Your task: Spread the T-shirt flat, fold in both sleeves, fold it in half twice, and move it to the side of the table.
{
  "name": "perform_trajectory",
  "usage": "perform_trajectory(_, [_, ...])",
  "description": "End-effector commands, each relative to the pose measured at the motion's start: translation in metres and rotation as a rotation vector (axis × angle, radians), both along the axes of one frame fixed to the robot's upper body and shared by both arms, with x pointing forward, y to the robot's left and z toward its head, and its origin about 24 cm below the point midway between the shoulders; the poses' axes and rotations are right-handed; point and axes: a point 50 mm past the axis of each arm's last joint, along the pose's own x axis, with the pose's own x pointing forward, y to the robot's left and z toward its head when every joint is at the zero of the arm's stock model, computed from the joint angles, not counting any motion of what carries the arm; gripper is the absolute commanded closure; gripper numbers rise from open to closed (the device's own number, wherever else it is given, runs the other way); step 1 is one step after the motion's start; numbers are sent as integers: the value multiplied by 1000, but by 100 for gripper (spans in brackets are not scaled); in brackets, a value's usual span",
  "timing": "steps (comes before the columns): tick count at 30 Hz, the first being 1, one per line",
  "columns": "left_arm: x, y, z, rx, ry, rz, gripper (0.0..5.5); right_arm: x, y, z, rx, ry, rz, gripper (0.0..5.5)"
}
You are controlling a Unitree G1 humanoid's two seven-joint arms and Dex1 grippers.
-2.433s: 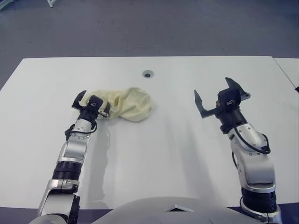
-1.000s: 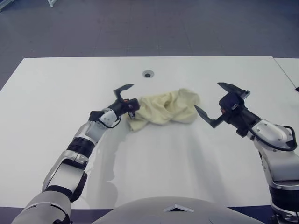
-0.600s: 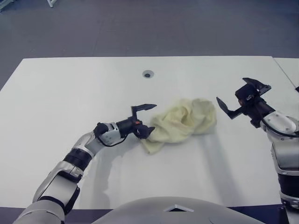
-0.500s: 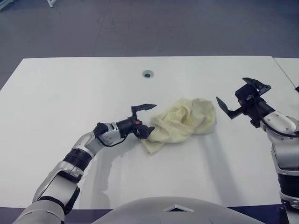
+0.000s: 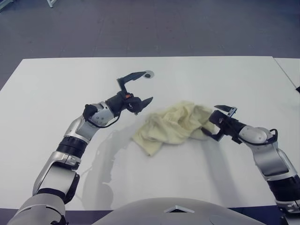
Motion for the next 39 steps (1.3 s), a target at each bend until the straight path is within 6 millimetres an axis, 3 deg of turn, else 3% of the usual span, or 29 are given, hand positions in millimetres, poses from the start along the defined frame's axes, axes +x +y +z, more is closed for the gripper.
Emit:
perform_trajectory(1, [0, 11, 1, -16, 16, 67, 11, -31, 8, -6, 74, 179, 17, 10])
perform_trajectory(8, [-6, 21, 2, -33, 32, 114, 11, -58, 24, 22, 178, 238, 7, 10])
perform_trajectory(13, [-6, 24, 8, -47, 30, 130, 11, -43, 23, 79, 260, 125, 40, 10])
perform_trajectory(16, [-5, 24, 12, -50, 27, 125, 11, -35, 30, 92, 329, 111, 92, 10])
perform_trajectory(19, [-5, 18, 15, -63, 32, 99, 11, -12, 34, 86, 341, 148, 160, 10])
perform_trajectory(26, [-7, 2, 20, -70, 52, 26, 10, 20, 25, 64, 338, 322, 296, 114])
perform_trajectory(32, [-9, -3, 18, -70, 67, 9, 10, 31, 18, 59, 390, 388, 316, 209])
perform_trajectory(39, [-14, -6, 14, -69, 86, 4, 10, 39, 25, 44, 401, 451, 338, 322])
